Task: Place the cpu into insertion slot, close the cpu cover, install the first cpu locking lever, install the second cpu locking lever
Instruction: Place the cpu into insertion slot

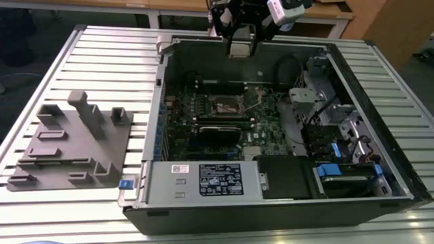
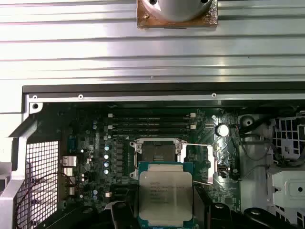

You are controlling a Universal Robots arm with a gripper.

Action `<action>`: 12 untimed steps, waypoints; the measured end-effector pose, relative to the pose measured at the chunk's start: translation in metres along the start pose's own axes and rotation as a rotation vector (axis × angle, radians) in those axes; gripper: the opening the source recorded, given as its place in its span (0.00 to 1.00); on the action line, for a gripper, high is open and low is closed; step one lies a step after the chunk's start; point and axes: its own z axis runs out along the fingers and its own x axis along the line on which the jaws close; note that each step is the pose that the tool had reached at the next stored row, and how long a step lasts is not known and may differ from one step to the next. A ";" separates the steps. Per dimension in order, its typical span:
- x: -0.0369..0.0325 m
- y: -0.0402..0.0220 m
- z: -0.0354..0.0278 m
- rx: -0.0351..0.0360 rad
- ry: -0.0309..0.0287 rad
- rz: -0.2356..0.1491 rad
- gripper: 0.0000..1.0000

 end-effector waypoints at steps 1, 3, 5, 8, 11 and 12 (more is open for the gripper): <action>0.0000 0.0000 0.0000 0.0000 0.0000 0.000 0.54; 0.0000 0.0000 0.0000 0.0000 0.0000 0.000 0.54; 0.0000 0.0000 0.0000 0.0000 0.0000 0.000 0.54; 0.0000 0.0000 0.0000 0.0000 0.0000 0.000 0.54; 0.0000 -0.0001 0.0006 0.0001 0.0001 0.000 0.54; 0.0000 -0.0001 0.0008 0.0001 0.0001 0.000 0.54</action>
